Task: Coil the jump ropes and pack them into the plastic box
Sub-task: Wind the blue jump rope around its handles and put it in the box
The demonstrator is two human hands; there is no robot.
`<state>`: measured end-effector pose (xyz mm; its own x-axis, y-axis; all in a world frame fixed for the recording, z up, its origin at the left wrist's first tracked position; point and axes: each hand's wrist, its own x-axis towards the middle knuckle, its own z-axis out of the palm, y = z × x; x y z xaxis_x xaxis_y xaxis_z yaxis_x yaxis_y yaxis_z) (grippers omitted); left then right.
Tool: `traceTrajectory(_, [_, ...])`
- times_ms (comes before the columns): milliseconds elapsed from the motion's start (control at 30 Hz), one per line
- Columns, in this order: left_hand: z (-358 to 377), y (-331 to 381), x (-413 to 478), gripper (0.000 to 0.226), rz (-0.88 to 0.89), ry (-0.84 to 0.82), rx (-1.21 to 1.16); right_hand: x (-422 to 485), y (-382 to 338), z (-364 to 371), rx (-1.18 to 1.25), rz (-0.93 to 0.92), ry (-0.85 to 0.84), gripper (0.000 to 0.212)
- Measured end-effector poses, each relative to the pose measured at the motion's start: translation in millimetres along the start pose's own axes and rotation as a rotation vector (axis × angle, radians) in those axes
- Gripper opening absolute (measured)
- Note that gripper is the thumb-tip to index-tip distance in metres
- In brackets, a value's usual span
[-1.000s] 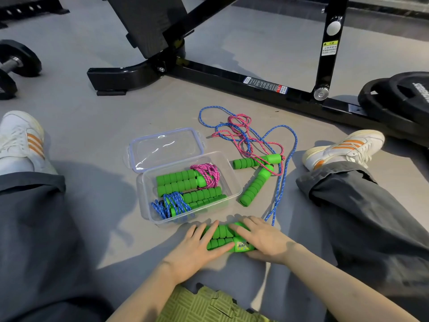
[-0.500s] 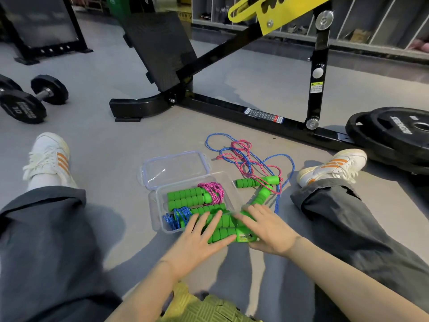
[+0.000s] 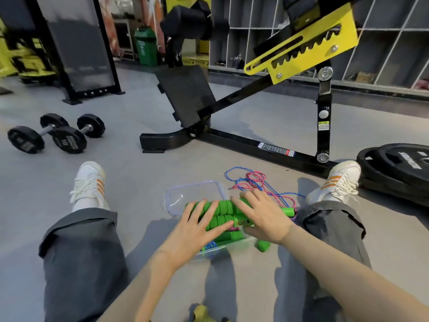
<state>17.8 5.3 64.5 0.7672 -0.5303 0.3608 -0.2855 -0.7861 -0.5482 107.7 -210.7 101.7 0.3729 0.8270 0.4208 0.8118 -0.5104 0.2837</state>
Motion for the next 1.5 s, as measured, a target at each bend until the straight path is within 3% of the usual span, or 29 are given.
traceTrajectory(200, [-9, -4, -10, 0.108, -0.018, 0.011, 0.021, 13, -9, -1, 0.011, -0.03, -0.018, 0.087])
traceTrajectory(533, [-5, 3, -13, 0.135, -0.037, -0.033, 0.009, 10, -6, 5, -0.046, -0.099, -0.001, 0.092])
traceTrajectory(733, [0, 6, -8, 0.126, -0.018, -0.016, 0.027, 4, -6, 13, 0.026, -0.089, 0.004, 0.088])
traceTrajectory(833, [1, 5, -11, 0.107, -0.001, 0.021, 0.034, 4, -5, 17, 0.024, -0.076, 0.014, 0.088])
traceTrajectory(933, [3, 3, -12, 0.109, -0.012, 0.06, 0.043, 1, -3, 19, 0.032, -0.05, 0.038, 0.091])
traceTrajectory(1033, [6, 0, -12, 0.104, -0.046, 0.111, 0.055, -4, -3, 23, 0.189, 0.091, 0.039, 0.105])
traceTrajectory(1167, [8, -13, -14, 0.088, -0.098, 0.185, 0.08, -3, -11, 23, 0.79, 0.568, -0.069, 0.12])
traceTrajectory(1233, [13, -20, -15, 0.084, -0.124, 0.224, 0.109, -1, -11, 29, 1.057, 0.759, -0.154, 0.1])
traceTrajectory(1267, [16, -24, -16, 0.082, -0.135, 0.236, 0.128, 3, -10, 30, 1.097, 0.793, -0.198, 0.072])
traceTrajectory(1333, [22, -35, -20, 0.078, -0.169, 0.245, 0.166, 11, -4, 32, 0.958, 0.772, -0.317, 0.01])
traceTrajectory(1433, [27, -56, -30, 0.072, -0.24, 0.239, 0.211, 29, 12, 29, 0.591, 0.654, -0.464, 0.017])
traceTrajectory(1500, [29, -73, -40, 0.067, -0.293, 0.239, 0.231, 40, 26, 24, 0.272, 0.626, -0.444, 0.02])
